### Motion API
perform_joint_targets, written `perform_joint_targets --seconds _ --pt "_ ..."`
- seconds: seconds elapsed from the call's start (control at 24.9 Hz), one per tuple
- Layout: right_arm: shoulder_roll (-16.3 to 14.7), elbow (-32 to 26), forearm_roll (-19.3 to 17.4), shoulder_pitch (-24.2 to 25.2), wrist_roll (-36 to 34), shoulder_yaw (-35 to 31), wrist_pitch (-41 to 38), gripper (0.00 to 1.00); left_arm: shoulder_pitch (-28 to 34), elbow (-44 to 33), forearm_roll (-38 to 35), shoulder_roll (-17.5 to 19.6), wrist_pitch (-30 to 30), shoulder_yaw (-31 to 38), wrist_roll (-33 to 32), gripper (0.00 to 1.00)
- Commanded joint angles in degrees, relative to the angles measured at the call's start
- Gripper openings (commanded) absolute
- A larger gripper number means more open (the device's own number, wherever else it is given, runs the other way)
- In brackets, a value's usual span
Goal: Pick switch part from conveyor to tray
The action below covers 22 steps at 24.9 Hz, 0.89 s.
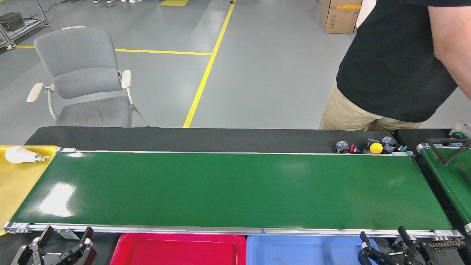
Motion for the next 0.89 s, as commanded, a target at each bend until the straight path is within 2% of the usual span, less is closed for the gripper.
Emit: perform_joint_targets --seconds 0.0,0.2,0.6,0.84 --pt "0.96 -0.87 -0.13 -0.23 -0.93 -0.03 -0.39 1.0 0.0 -0.48 -0.34 -0.07 -0.01 0.54 0.55 1.0" --pt "0.78 -0.87 0.04 -0.23 -3.56 0.15 -0.66 1.0 0.26 -0.39 -0.96 -0.07 0.08 0.98 0.64 1.0" --pt "1.05 -0.87 0.04 0.39 -2.95 1.91 -0.48 1.0 0.35 -0.04 -0.96 -0.07 0.08 1.77 4.06 1.0" --pt "1.05 -0.87 0.04 3.11 -3.04 2.79 -0.39 1.0 0.44 -0.12 -0.96 0.01 0.08 1.77 4.06 1.0"
